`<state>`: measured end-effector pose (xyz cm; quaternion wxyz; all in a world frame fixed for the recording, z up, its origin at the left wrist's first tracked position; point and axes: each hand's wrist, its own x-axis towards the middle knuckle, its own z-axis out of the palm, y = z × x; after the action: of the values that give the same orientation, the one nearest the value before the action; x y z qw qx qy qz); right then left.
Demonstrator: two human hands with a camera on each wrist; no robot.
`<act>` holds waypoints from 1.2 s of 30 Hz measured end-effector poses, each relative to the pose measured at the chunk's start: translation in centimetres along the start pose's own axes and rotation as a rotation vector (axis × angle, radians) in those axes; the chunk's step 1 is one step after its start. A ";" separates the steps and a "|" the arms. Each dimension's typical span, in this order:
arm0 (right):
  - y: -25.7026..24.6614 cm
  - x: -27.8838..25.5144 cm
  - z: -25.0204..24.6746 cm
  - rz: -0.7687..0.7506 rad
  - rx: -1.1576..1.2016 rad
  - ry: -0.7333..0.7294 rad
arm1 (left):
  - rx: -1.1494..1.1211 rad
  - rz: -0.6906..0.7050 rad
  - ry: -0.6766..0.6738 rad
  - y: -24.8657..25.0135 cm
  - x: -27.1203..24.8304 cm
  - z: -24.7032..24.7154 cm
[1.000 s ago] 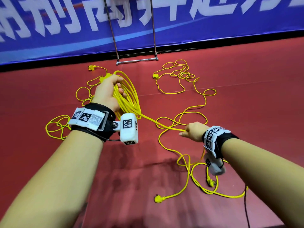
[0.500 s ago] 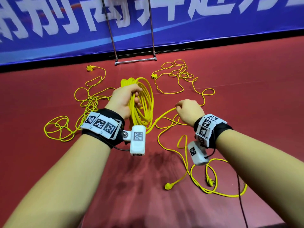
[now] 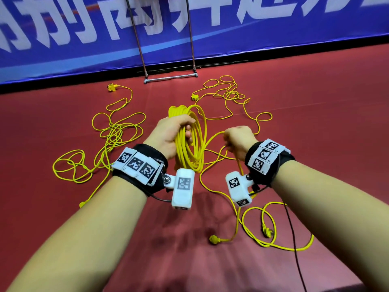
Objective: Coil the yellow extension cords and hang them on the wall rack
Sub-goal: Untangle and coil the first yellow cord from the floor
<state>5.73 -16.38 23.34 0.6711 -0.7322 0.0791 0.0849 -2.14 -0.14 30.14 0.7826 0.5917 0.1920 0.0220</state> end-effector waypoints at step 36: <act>0.2 -3.0 0.4 -0.076 -0.127 -0.778 | -0.082 0.139 0.205 0.0 1.3 -2.4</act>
<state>2.77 -15.95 23.81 0.6070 -0.6878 -0.2139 0.3358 -1.70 2.36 29.20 0.7792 0.5657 0.2283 0.1443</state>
